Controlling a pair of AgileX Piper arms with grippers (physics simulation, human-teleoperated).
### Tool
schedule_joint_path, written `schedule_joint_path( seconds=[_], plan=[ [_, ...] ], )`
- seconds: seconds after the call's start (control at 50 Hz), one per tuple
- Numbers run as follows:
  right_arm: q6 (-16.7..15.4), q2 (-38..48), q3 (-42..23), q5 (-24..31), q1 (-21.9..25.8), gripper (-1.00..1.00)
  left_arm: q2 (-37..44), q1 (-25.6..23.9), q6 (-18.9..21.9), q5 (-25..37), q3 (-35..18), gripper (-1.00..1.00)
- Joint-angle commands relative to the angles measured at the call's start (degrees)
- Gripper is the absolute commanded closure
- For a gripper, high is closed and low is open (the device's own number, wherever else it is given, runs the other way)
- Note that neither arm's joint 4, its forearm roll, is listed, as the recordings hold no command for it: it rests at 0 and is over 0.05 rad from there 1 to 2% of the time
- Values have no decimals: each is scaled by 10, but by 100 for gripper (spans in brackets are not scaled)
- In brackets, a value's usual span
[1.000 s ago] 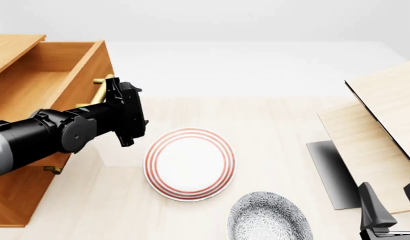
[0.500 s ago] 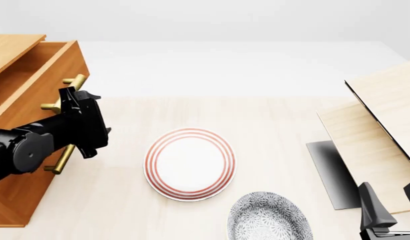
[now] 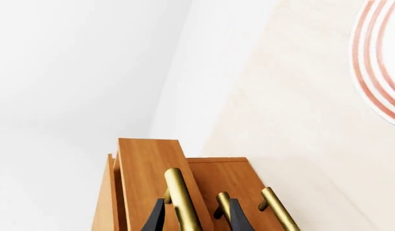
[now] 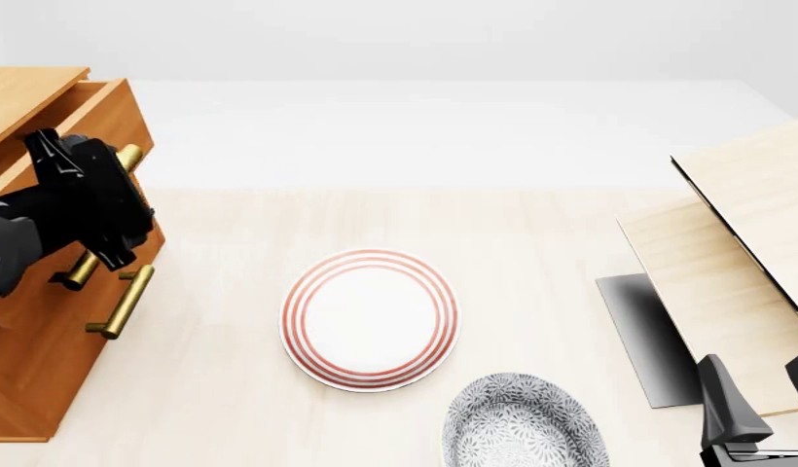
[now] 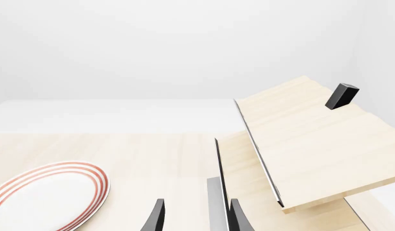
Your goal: Close the top drawer of the cabinet.
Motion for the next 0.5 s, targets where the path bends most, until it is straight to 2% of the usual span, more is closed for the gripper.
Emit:
schedule_joint_path(
  seconds=[0.02,0.22,0.34,0.5],
  plan=[
    [0,0,0,0,0,-100,2,53,16,-1,-4,-100],
    [0,0,0,0,0,-100,-1,85,36,-1,11,-100],
    [0,0,0,0,0,-100,-2,110,66,-14,32,-100],
    [0,0,0,0,0,-100,-5,131,73,-10,30,-100]
  ],
)
